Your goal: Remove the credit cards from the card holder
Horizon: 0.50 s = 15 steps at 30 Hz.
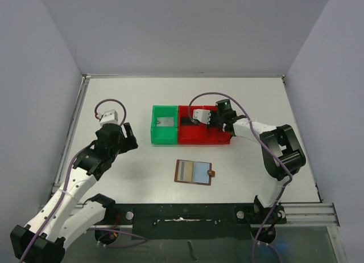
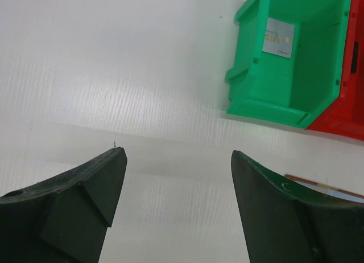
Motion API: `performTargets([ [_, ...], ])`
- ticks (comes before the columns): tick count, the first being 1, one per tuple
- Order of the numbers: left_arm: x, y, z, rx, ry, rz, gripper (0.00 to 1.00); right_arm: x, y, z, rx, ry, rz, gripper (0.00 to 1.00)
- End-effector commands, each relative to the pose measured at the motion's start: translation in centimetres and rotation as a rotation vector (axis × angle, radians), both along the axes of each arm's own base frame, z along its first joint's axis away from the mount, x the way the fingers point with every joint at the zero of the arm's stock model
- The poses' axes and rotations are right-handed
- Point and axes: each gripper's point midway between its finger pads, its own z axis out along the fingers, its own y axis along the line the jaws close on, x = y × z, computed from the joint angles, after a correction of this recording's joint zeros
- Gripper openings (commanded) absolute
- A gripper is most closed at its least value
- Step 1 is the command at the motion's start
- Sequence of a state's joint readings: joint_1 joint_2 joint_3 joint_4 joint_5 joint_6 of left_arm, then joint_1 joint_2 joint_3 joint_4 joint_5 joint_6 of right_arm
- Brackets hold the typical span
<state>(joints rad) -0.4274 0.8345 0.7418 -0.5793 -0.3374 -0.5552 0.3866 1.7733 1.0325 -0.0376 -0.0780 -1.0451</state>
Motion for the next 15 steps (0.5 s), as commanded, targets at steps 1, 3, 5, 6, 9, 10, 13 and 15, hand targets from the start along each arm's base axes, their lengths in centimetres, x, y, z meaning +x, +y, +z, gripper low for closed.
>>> performTargets([
  [1,1.0,0.1,1.4,-0.006,-0.059,0.016,0.74,2.3,0.9,2.8,0.000,-0.107,0.017,0.12],
  [3,1.0,0.2,1.4,-0.007,-0.060,0.018,0.74,2.1,1.0,2.7,0.006,-0.103,0.022,0.16],
  [5,1.0,0.2,1.3,-0.005,-0.059,0.021,0.74,1.8,1.1,2.6,0.009,-0.094,0.027,0.19],
  [6,1.0,0.2,1.2,-0.003,-0.056,0.022,0.74,1.7,1.1,2.7,0.011,-0.093,0.027,0.22],
  [9,1.1,0.2,1.1,0.000,-0.051,0.025,0.74,1.4,0.9,2.5,0.014,-0.086,0.026,0.30],
  [10,1.1,0.2,1.1,0.001,-0.048,0.025,0.74,1.3,1.0,2.5,0.016,-0.082,0.027,0.32],
  [13,1.1,0.2,1.0,0.002,-0.044,0.024,0.74,1.2,0.9,2.2,0.016,-0.063,0.022,0.44],
  [15,1.1,0.2,1.0,0.003,-0.044,0.024,0.74,1.1,1.0,2.2,0.021,-0.056,0.021,0.53],
])
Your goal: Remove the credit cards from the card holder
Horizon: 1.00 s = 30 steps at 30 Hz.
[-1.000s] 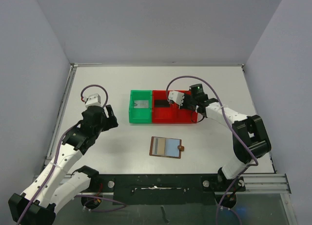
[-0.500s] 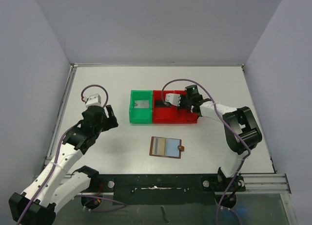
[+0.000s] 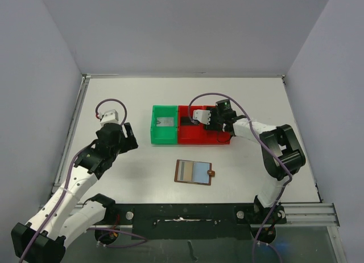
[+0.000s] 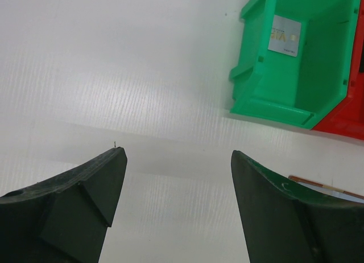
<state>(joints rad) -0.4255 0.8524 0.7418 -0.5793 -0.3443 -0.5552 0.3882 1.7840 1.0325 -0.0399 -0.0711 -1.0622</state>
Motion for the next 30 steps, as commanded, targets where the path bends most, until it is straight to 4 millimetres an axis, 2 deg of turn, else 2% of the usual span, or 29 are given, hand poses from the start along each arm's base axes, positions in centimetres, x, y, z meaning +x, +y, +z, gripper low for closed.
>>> performTargets([
  [1,1.0,0.1,1.4,-0.007,-0.058,0.018,0.74,1.1,1.1,2.6,0.043,-0.058,0.014,0.55],
  [8,1.0,0.1,1.4,-0.007,-0.058,0.019,0.74,1.3,1.2,3.3,0.078,-0.066,-0.006,0.57],
  [18,1.0,0.0,1.2,-0.008,-0.053,0.014,0.74,1.1,1.8,10.0,0.302,-0.185,-0.099,0.62],
  [20,1.0,0.0,1.1,-0.008,-0.048,0.012,0.74,1.3,1.5,11.1,0.395,-0.178,-0.202,0.61],
  [23,1.0,0.0,1.1,-0.009,-0.049,0.012,0.74,0.2,1.8,11.4,0.546,-0.070,-0.324,0.46],
  [25,1.0,0.0,1.1,-0.010,-0.049,0.013,0.74,-0.7,1.9,11.6,0.672,-0.009,-0.432,0.44],
  [27,1.0,-0.1,1.1,-0.011,-0.048,0.011,0.74,-1.3,1.1,11.7,0.797,0.039,-0.628,0.44],
  [30,1.0,-0.1,1.0,-0.011,-0.047,0.007,0.74,-3.0,0.4,9.7,0.839,0.220,-0.883,0.40],
])
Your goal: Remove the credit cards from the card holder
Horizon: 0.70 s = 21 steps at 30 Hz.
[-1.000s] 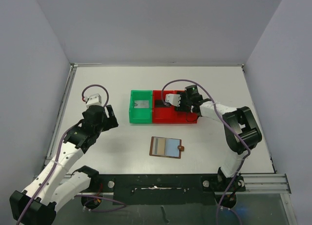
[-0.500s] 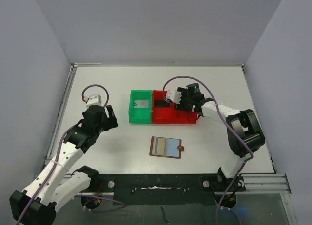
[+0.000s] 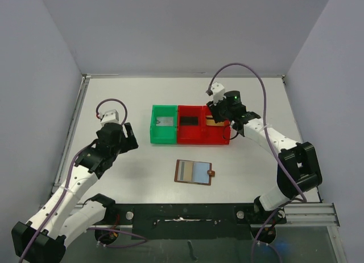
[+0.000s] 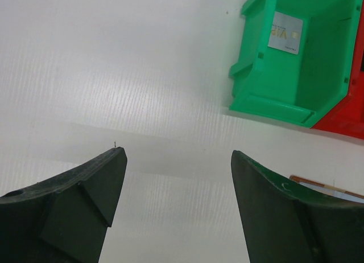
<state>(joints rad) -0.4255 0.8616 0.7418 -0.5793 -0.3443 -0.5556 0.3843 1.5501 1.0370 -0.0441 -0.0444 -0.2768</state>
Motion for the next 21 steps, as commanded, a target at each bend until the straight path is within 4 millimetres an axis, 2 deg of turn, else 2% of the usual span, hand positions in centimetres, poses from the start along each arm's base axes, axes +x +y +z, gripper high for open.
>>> performTargets([
  [1,0.9,-0.1,1.2,-0.015,-0.053,0.006,0.74,-1.8,-0.5,0.3,0.284,0.263,-0.355,0.35],
  [3,1.0,-0.2,1.2,-0.015,-0.052,0.005,0.74,-2.4,-0.2,-0.6,0.305,0.322,-0.393,0.24],
  [7,1.0,-0.2,1.1,-0.014,-0.046,0.004,0.74,-3.1,-0.5,-2.2,0.347,0.363,-0.482,0.18],
  [16,0.9,-0.1,1.1,-0.011,-0.049,0.008,0.74,-3.2,0.4,-6.2,0.311,0.460,-0.558,0.13],
  [21,0.9,-0.1,1.1,-0.011,-0.049,0.010,0.74,-2.7,0.6,-7.6,0.270,0.466,-0.583,0.11],
])
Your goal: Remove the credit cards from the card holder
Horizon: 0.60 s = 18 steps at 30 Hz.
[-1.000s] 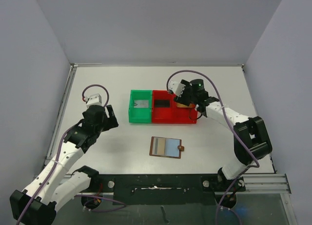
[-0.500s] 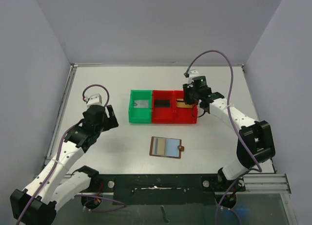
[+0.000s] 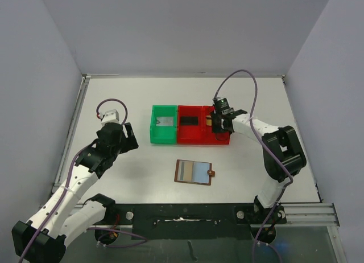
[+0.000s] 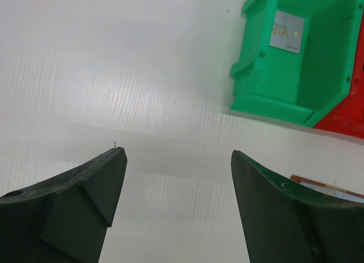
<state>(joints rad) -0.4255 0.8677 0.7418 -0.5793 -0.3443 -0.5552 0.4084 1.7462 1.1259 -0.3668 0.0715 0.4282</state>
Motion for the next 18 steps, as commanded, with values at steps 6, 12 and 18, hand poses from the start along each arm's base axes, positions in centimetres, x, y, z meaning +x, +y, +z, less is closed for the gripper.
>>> performTargets([
  [6,0.9,-0.1,1.2,-0.014,-0.053,0.010,0.74,3.1,0.5,1.1,-0.081,-0.088,-0.066,0.11],
  [12,0.9,-0.1,1.2,-0.014,-0.053,0.008,0.74,4.5,0.2,0.1,-0.126,-0.101,-0.087,0.11],
  [18,0.9,0.0,1.3,-0.013,-0.057,0.013,0.74,5.4,0.4,0.1,-0.137,-0.115,-0.096,0.12],
])
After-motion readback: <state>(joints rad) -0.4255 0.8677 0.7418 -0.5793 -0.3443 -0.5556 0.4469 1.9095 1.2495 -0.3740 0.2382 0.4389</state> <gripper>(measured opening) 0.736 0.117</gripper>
